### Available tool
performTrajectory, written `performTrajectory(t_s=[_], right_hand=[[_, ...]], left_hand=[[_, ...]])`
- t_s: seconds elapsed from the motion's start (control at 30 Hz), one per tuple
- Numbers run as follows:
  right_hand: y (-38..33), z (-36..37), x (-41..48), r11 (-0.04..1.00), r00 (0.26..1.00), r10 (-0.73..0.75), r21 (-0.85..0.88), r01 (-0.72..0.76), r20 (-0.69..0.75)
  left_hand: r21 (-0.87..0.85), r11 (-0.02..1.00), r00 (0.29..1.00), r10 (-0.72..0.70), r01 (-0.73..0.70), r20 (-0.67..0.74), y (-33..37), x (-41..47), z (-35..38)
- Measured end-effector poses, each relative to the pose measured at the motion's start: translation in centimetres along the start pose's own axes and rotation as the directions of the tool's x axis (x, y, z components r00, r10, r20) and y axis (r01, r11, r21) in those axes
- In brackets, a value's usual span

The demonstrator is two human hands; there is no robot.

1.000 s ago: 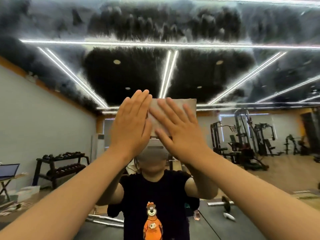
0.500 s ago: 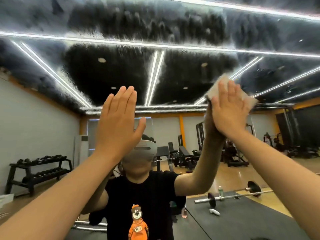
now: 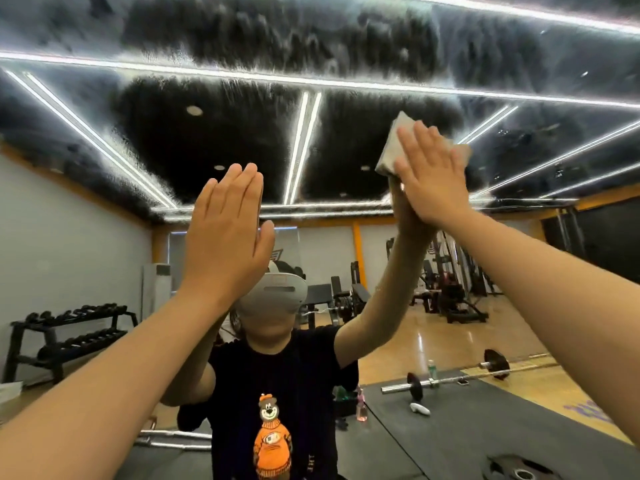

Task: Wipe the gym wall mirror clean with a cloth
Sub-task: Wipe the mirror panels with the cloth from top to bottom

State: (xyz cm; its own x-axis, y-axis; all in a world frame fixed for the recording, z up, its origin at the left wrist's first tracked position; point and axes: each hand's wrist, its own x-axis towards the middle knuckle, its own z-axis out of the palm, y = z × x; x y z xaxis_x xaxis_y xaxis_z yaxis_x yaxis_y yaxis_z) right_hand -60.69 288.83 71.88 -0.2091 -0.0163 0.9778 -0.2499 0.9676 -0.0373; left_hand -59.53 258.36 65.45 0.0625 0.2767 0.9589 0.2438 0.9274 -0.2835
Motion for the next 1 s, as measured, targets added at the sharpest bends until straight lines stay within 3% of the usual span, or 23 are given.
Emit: performTrajectory(t_s=[0.1,0.23,0.43,0.57,0.67,0.87,1.0], right_hand=[[1.4,0.1,-0.6,0.994,0.994,0.109,0.031,-0.109,-0.016],[-0.4,2.1,-5.6,0.994,0.991,0.106,0.012,-0.105,-0.078],[-0.1,4.0,-19.5,0.999,0.999,-0.043,-0.021,0.043,0.013],[1.2,4.6,-25.9,0.969,0.971,-0.225,-0.088,0.231,0.081],[1.3,4.2,-22.3,0.965,0.967,-0.234,-0.096,0.244,0.101],[-1.4,1.7,-7.2,0.999,1.000,0.000,-0.033,0.001,0.016],[-4.9,2.7,-5.7,0.995,0.992,0.094,-0.022,-0.096,-0.085]], left_hand=[[0.001,1.000,1.000,0.002,-0.002,0.009,0.2,-0.1,-0.1],[-0.008,1.000,0.999,-0.008,0.008,0.035,0.2,-0.1,-0.2],[-0.011,0.999,0.995,0.036,-0.035,0.096,-0.2,-2.9,-1.1],[0.016,0.992,0.982,0.118,-0.122,0.145,-1.0,-5.6,-2.2],[-0.002,0.992,0.982,0.122,-0.123,0.145,-1.4,-6.6,-2.3],[-0.083,0.994,0.992,0.081,-0.074,0.093,-1.6,-7.2,-1.9],[-0.097,0.990,0.992,0.113,-0.107,0.063,-1.4,-7.4,-2.0]])
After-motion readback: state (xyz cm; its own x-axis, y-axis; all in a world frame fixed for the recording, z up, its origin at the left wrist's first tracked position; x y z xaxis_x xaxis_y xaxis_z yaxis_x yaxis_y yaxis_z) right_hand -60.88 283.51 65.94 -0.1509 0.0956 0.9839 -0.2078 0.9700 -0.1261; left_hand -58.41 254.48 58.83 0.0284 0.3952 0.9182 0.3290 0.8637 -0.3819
